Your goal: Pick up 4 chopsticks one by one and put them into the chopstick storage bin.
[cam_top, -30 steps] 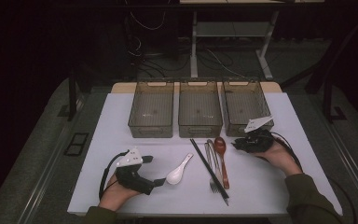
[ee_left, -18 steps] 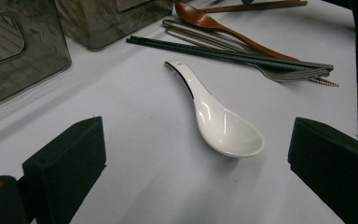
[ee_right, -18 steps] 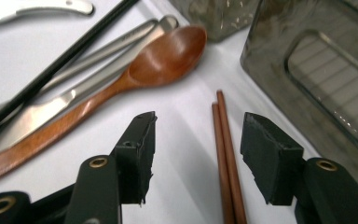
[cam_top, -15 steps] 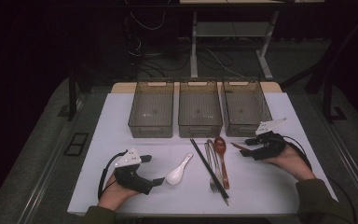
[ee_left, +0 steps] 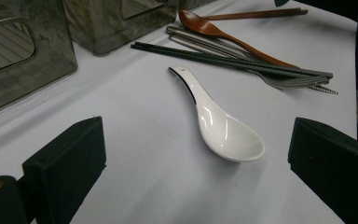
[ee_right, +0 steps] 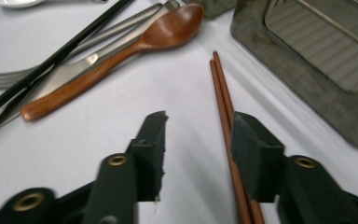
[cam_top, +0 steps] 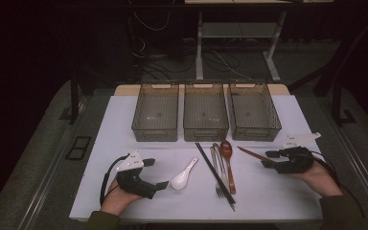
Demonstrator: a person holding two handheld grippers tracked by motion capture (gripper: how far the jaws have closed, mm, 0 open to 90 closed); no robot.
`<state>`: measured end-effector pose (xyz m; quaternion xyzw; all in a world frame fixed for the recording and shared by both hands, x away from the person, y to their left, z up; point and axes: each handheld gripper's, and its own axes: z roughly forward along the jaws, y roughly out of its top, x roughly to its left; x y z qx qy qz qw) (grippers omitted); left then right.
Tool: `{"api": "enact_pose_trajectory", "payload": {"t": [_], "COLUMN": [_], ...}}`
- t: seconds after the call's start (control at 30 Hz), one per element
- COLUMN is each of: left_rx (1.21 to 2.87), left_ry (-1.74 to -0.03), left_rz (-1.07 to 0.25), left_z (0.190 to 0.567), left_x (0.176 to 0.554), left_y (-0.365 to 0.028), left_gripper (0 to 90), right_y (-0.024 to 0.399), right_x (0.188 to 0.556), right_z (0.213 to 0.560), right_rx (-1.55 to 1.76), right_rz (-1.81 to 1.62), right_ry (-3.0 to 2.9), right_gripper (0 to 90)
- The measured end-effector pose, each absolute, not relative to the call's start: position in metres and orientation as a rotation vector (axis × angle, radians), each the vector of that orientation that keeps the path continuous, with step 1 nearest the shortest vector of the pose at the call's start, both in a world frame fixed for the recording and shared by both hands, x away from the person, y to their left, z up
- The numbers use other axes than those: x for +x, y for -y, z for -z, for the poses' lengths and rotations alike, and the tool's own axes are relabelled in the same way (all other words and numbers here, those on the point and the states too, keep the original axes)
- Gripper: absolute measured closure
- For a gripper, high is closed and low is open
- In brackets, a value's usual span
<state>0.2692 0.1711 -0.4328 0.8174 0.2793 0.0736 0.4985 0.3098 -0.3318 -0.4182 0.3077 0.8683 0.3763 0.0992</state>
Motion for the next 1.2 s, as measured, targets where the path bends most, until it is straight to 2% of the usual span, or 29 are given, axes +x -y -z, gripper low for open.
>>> {"api": "enact_pose_trajectory", "payload": {"t": [0.47, 1.2], "left_rx": [1.983, 1.989], "left_ry": [-0.678, -0.669], "left_rz": [-0.18, -0.172], "left_z": [0.434, 0.434], "left_x": [0.27, 0.27], "left_y": [-0.172, -0.169], "left_gripper": [4.8, 5.0], "right_y": [0.37, 0.39], "right_x": [0.298, 0.296], "right_z": [0.424, 0.434], "right_rx": [0.977, 0.944], "right_rz": [-1.014, -0.933], "right_ry": [-2.57, -2.626], "right_gripper": [77.2, 82.0]}}
